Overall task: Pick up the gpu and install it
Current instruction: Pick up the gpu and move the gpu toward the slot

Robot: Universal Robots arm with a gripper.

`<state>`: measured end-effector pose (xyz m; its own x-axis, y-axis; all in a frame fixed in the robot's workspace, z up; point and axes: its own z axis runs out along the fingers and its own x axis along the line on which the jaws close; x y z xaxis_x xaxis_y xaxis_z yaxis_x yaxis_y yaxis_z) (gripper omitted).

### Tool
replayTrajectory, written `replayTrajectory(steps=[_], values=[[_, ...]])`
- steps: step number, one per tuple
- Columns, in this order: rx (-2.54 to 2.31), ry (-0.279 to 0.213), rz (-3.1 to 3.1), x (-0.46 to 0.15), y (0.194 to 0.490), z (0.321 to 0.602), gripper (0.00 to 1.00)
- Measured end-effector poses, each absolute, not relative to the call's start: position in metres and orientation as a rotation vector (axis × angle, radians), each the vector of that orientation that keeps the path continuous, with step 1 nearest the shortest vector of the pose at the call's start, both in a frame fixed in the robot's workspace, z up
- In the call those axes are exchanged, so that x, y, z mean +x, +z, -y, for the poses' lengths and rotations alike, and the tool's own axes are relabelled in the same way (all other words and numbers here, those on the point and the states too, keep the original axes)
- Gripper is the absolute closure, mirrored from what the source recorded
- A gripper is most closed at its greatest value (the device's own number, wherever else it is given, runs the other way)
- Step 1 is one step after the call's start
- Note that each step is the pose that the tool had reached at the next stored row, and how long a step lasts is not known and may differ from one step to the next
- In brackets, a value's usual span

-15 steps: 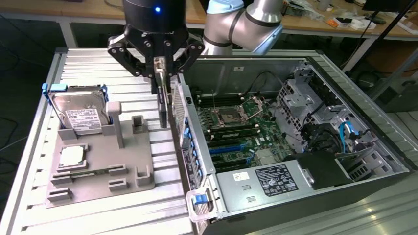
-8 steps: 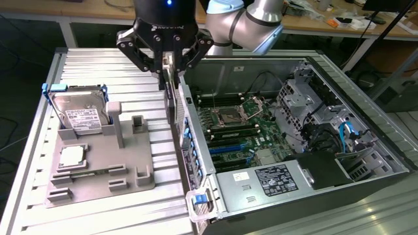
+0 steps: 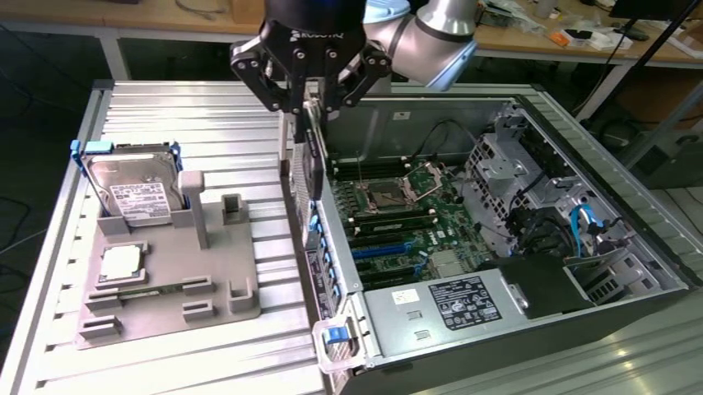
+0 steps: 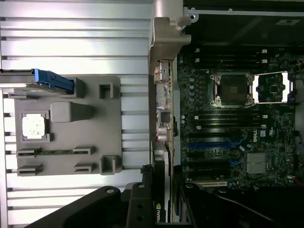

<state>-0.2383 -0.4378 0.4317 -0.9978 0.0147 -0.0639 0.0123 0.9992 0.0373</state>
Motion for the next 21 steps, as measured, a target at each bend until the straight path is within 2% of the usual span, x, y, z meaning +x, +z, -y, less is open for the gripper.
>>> replayTrajectory(steps=[21], values=[[-0.055, 0.059, -3.083, -0.183, 0.435, 0.438, 0.73]])
